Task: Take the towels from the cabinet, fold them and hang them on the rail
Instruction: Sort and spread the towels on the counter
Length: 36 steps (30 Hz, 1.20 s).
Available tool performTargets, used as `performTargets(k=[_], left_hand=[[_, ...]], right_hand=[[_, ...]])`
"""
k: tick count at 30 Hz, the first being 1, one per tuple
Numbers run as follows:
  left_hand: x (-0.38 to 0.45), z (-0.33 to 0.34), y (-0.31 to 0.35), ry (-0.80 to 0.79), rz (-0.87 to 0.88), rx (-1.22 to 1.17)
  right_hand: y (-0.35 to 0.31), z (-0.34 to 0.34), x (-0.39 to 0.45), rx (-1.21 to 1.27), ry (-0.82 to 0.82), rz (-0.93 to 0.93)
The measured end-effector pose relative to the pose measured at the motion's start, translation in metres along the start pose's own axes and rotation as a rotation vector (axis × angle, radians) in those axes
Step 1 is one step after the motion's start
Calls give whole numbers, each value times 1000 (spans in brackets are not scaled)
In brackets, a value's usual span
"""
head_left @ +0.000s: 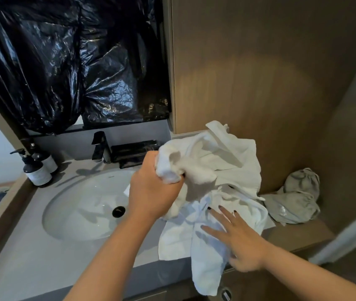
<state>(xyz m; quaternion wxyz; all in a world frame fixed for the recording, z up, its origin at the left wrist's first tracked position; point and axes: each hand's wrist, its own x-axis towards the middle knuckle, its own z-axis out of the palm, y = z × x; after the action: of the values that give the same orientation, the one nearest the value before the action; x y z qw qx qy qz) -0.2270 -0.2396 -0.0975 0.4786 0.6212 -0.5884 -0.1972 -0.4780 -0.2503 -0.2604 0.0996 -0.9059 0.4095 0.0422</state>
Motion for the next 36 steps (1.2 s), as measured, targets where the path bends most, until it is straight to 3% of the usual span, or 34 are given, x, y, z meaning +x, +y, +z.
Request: performTargets(k=[3,8,12,17,19,24,27,30,33,36], left_hand=[[0,20,-20,-169,7,198],[-1,42,-74,-197,32,409],[-3,50,-109,-278,75,511],[-20,66,-122,-785,-25,389],[-26,75,-121,-857,52,473],[-17,88,-133,-776,157,795],[-18,80,-131,-649,3,484],[-16,58,-112,-380,-103,165],[-2,23,-91,-181,-196,24],[14,-10,-74,-109,-187,35]], right_hand=[[2,7,-5,-200,-95,-10],[6,13,11,-169,232,264],[11,-2,27,-143,412,279],[18,-18,56,-119,312,312],[19,-22,70,-164,221,305],[34,-15,94,-188,31,286],[40,-12,103,-160,-11,308],[36,-20,105,-166,-62,338],[31,-26,106,-151,-120,363],[27,-21,114,-158,-118,419]])
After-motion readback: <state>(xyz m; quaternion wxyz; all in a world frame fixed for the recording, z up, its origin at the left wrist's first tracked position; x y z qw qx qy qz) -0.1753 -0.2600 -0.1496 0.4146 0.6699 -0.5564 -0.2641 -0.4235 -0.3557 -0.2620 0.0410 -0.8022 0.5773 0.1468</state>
